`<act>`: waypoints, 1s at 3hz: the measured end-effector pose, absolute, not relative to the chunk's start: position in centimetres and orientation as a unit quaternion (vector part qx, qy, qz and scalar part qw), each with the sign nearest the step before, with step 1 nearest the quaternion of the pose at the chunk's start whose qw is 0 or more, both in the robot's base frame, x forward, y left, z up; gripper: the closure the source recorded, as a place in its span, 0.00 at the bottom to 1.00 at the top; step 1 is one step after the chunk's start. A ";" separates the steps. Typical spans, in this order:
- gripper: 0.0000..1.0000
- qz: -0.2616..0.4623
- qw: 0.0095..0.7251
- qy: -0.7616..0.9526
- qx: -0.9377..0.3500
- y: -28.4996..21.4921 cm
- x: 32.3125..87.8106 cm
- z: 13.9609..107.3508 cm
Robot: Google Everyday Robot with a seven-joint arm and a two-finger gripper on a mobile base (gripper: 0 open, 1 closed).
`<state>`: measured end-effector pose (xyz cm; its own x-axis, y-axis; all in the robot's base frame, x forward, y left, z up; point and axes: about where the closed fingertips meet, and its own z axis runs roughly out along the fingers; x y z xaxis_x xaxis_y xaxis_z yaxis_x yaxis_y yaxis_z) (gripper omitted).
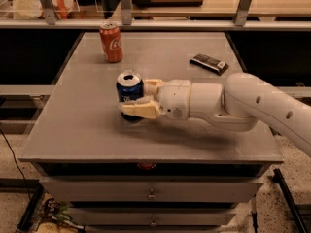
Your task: Move pepsi can near coke can
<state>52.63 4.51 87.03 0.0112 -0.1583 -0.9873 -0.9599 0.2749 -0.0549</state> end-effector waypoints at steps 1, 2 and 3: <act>0.88 0.377 0.533 0.595 -0.469 4.1 52.8 87.1; 1.00 0.366 0.538 0.593 -0.474 2.9 53.5 88.8; 1.00 0.340 0.556 0.585 -0.482 0.7 54.8 92.6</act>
Offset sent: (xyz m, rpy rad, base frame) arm 0.0224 -0.0411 0.0424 -0.0289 -0.0520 -0.0306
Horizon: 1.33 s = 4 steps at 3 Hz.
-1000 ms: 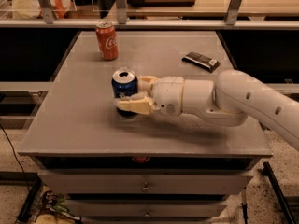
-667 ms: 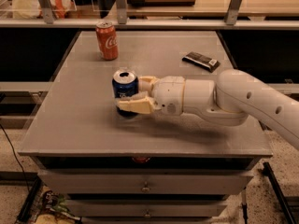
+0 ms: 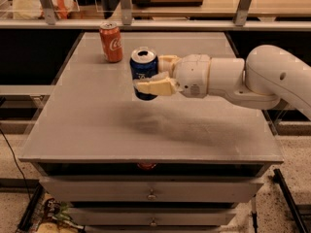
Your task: Move pepsi can near coke can
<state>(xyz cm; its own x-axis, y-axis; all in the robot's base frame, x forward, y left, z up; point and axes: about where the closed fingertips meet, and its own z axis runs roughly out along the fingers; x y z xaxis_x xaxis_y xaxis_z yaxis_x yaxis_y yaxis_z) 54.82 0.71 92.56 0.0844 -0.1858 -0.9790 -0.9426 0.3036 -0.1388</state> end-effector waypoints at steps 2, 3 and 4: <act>1.00 0.337 0.556 0.581 -0.490 1.4 56.1 92.8; 1.00 0.337 0.552 0.579 -0.496 2.5 59.1 93.0; 1.00 0.339 0.546 0.585 -0.494 3.9 62.6 93.0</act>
Offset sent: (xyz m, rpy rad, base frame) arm 0.0361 0.0120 0.0047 -0.0249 -0.0273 0.0126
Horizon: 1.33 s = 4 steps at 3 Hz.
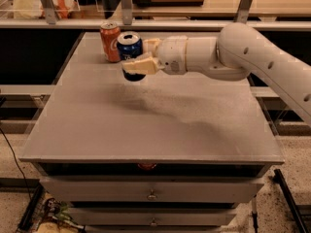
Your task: Move pepsi can near coke can
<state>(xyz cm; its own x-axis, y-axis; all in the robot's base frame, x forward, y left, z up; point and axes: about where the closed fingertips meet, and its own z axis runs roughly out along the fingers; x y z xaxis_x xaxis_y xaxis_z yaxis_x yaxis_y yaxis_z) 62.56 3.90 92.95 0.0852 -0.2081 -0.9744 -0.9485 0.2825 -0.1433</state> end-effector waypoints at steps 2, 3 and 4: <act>1.00 0.335 0.555 0.606 -0.460 6.2 68.4 92.3; 1.00 0.326 0.566 0.618 -0.438 6.6 70.7 92.0; 1.00 0.318 0.569 0.633 -0.419 6.5 72.8 91.2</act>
Offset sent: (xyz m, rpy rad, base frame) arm 0.0967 0.0268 -0.0111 0.0563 0.0390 -0.1643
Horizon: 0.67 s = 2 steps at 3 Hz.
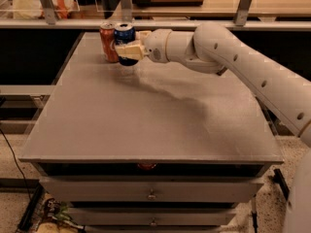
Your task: Move pepsi can near coke can
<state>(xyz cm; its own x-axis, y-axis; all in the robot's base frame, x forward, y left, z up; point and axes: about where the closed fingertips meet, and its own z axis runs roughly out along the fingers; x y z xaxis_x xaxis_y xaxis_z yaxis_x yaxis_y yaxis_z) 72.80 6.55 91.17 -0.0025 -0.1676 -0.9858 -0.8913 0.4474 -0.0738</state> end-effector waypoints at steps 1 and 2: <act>1.00 0.311 0.567 0.643 -0.410 6.4 74.1 90.4; 1.00 0.307 0.567 0.649 -0.404 6.4 74.9 89.7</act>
Offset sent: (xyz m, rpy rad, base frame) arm 0.0327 -0.0089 -0.0225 -0.0116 0.0288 -0.0729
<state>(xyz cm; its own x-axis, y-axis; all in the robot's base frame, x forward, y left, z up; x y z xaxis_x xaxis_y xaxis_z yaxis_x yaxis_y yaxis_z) 74.94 6.39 89.67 -0.0308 -0.1751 -0.9841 -0.8725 0.4850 -0.0590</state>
